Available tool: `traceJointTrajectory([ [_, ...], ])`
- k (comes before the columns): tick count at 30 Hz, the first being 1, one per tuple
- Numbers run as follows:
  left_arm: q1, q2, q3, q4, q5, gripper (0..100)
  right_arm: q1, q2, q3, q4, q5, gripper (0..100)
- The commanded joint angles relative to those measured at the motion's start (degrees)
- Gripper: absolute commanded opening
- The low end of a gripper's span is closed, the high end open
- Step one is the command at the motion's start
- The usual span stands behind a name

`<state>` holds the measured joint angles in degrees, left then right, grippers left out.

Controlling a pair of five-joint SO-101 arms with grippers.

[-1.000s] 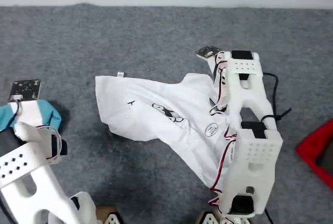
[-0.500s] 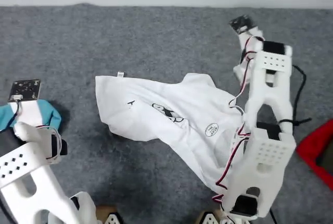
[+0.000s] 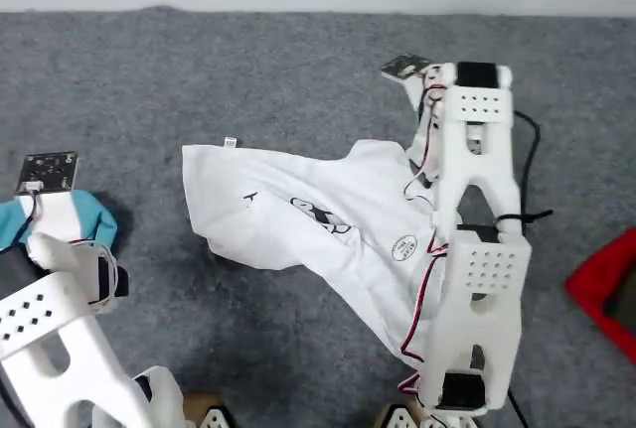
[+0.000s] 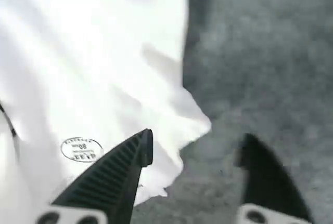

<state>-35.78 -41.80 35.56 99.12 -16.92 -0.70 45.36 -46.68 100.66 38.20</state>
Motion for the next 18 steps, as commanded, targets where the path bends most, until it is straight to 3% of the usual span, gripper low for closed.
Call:
traceJointTrajectory([
  [1, 0.00, -0.70, -0.13, 1.23, -0.53, 17, -1.27, 0.31, -1.58, 1.98, 0.70, 36.4],
  [7, -0.18, -0.70, -0.13, 1.23, -0.53, 17, -1.01, 7.78, -1.05, -2.33, 0.70, 35.3],
  [10, -0.18, -0.70, -0.13, 1.23, -0.53, 17, -0.92, 10.24, -1.14, -2.77, 0.62, 24.3],
  [14, -0.18, -0.70, -0.13, 1.23, -0.53, 17, -0.57, 10.68, -5.27, -2.86, 0.53, 0.0],
  [16, -0.18, -0.70, -0.13, 1.23, -0.53, 17, 0.40, 10.68, -9.85, -2.86, 0.53, 4.1],
  [18, -0.18, -0.70, -0.13, 1.23, -0.53, 17, 1.71, 11.03, -15.74, -2.95, 0.70, 1.3],
])
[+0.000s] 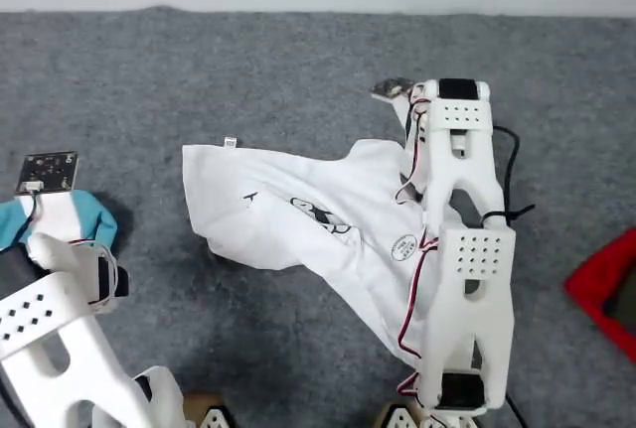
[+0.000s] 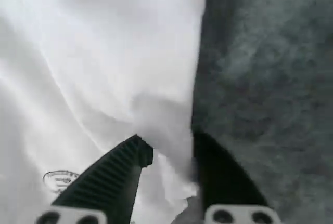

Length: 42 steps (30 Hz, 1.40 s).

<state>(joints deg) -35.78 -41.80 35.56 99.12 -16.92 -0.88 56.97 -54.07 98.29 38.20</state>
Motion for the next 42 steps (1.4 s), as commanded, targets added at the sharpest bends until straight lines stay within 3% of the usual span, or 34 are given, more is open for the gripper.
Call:
traceJointTrajectory([
  [1, -0.18, -0.70, -0.13, 1.23, -0.53, 17, 2.68, -0.31, -10.99, -1.54, 0.70, 0.4],
  [7, -0.18, -0.70, -0.13, 1.23, -0.53, 17, 7.96, 3.47, -21.45, -8.57, 0.79, 0.8],
  [16, -0.18, -0.70, -0.13, 1.23, -0.53, 17, 12.26, 5.67, -24.62, -22.73, 0.70, 1.3],
  [18, -0.09, -0.70, -0.13, 1.23, -0.53, 17, 12.09, 5.67, -24.62, -21.32, 0.53, 4.3],
  [23, 0.00, -0.70, -0.13, 1.23, -0.53, 17, 10.59, 4.62, -26.20, -11.12, -2.90, 22.6],
  [26, 0.62, -0.62, -0.13, 1.23, -0.53, 17, 8.66, 3.74, -28.31, -4.26, -3.78, 24.4],
  [30, 8.88, -0.62, -0.48, 0.97, 1.49, 17, 5.49, 3.56, -32.26, 5.14, -4.22, 24.3],
  [34, 20.57, -0.62, -0.48, -4.75, 14.42, 18, 6.02, 1.19, -30.95, 5.05, -14.07, 24.2],
  [38, 31.82, -0.62, -0.40, -11.60, 22.42, 24, 6.11, -5.58, -18.20, 5.05, -15.12, 24.2],
  [42, 40.26, 1.14, -0.75, -17.32, 24.44, 24, 5.58, -17.89, 1.32, 4.97, -15.12, 24.2],
])
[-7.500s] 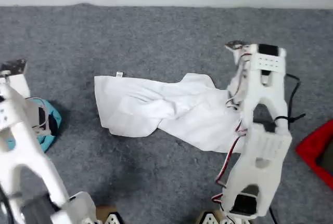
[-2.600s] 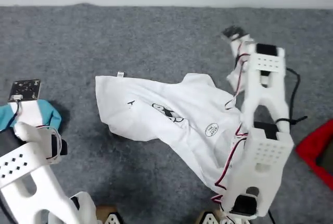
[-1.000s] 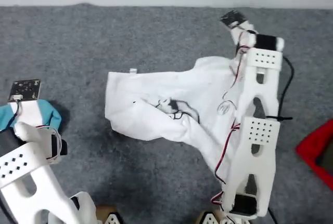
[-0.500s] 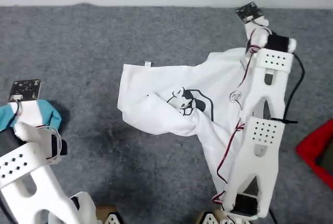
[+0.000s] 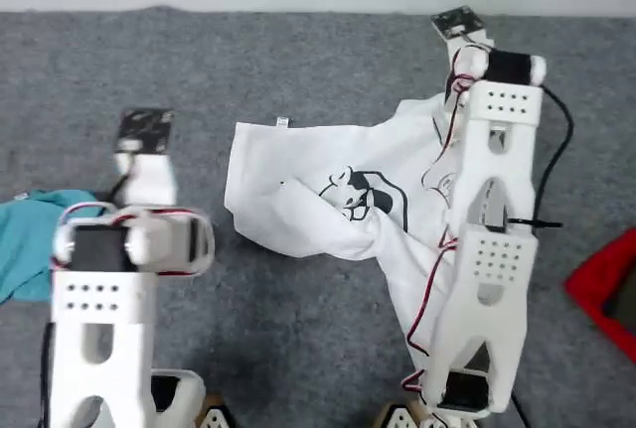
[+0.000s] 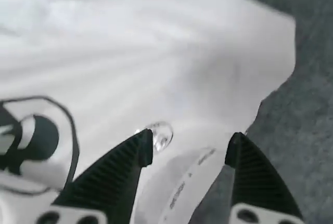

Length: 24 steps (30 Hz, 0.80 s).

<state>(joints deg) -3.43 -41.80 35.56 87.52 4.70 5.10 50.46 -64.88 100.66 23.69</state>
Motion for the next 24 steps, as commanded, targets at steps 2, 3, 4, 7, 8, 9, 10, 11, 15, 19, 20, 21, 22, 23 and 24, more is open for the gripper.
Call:
traceJointTrajectory([
  [2, 9.85, 5.63, -1.89, -7.65, 2.90, 24, -0.40, -18.24, 22.15, 2.59, -0.53, 24.2],
  [3, 10.11, 8.97, -2.95, -8.70, 2.90, 24, -0.13, -21.67, 27.25, 2.59, -0.53, 24.2],
  [4, 10.29, 12.75, -4.70, -9.23, 3.16, 24, 0.22, -25.10, 32.00, 2.59, -0.53, 24.2],
  [7, 10.37, 25.49, -12.88, -9.23, 6.95, 24, 2.33, -34.68, 45.10, 2.51, -0.44, 24.2],
  [8, 10.37, 29.89, -16.66, -8.35, 7.91, 24, 3.03, -37.58, 48.79, 2.42, -0.44, 24.2],
  [9, 10.37, 34.29, -20.62, -7.21, 8.09, 24, 3.91, -40.40, 52.04, 2.33, -0.44, 24.2],
  [10, 10.46, 38.68, -24.66, -5.89, 8.26, 24, 4.62, -42.95, 54.95, 2.24, -0.35, 24.2],
  [11, 10.55, 42.90, -28.70, -4.40, 8.44, 24, 5.32, -45.41, 57.41, 2.24, 0.44, 24.2],
  [15, 13.36, 59.16, -44.00, 4.75, 8.35, 24, 6.81, -53.23, 65.76, 2.15, 7.47, 24.2],
  [19, 16.18, 73.14, -57.63, 13.27, 8.18, 24, 7.08, -58.59, 71.03, 2.15, 11.52, 24.2],
  [20, 16.53, 76.13, -60.09, 13.27, 8.18, 24, 7.08, -59.47, 71.74, 2.15, 12.04, 24.2],
  [21, 16.70, 78.51, -61.85, 13.19, 8.26, 24, 7.08, -60.26, 72.26, 2.15, 12.22, 24.2],
  [22, 16.70, 80.09, -62.99, 13.19, 8.26, 24, 7.08, -60.88, 72.53, 2.15, 12.22, 24.2],
  [23, 16.70, 81.49, -63.96, 13.19, 8.26, 24, 7.08, -61.41, 72.79, 2.15, 12.22, 24.2],
  [24, 16.70, 82.55, -64.66, 13.19, 8.26, 24, 7.08, -61.76, 72.88, 2.15, 12.31, 24.2],
])
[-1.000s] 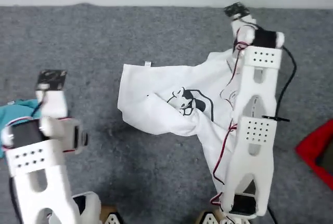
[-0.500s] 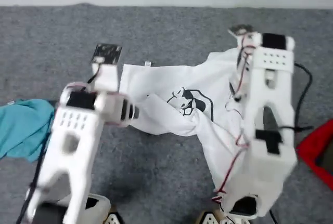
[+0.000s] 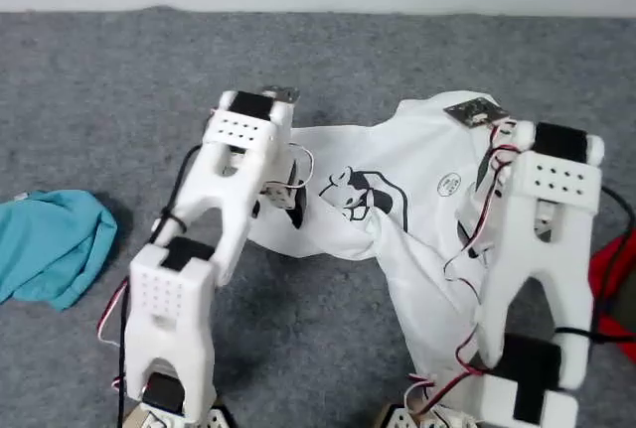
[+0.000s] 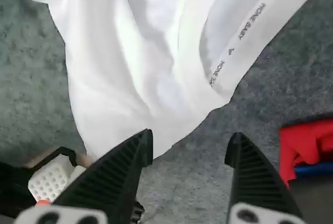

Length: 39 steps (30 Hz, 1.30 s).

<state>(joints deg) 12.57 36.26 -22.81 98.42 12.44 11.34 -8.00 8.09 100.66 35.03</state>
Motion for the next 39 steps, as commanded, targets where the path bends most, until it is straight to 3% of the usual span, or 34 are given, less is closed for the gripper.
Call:
traceJointTrajectory([
  [1, 0.79, 5.27, -6.64, 2.29, 0.53, 24, 0.84, -3.56, -0.09, 2.15, 0.88, 24.2],
  [13, 0.79, 8.18, -6.99, 1.93, 0.44, 4, 0.84, -3.47, 0.00, 2.15, 0.79, 24.2],
  [22, 0.35, 7.21, -8.13, 2.29, 0.44, 1, 0.75, -3.65, 3.08, 2.24, 0.97, 24.2],
  [27, 0.18, -1.85, -4.26, 2.29, 0.35, 1, 0.84, -4.00, 9.76, 2.42, 1.05, 24.2],
  [33, 0.09, -21.27, 10.86, 2.29, -9.67, 1, 0.84, -4.00, 12.22, 2.42, 1.05, 24.2],
  [39, -7.91, -38.59, 31.25, 2.29, -22.86, 1, 0.84, -4.00, 12.13, 2.33, 1.05, 24.2],
])
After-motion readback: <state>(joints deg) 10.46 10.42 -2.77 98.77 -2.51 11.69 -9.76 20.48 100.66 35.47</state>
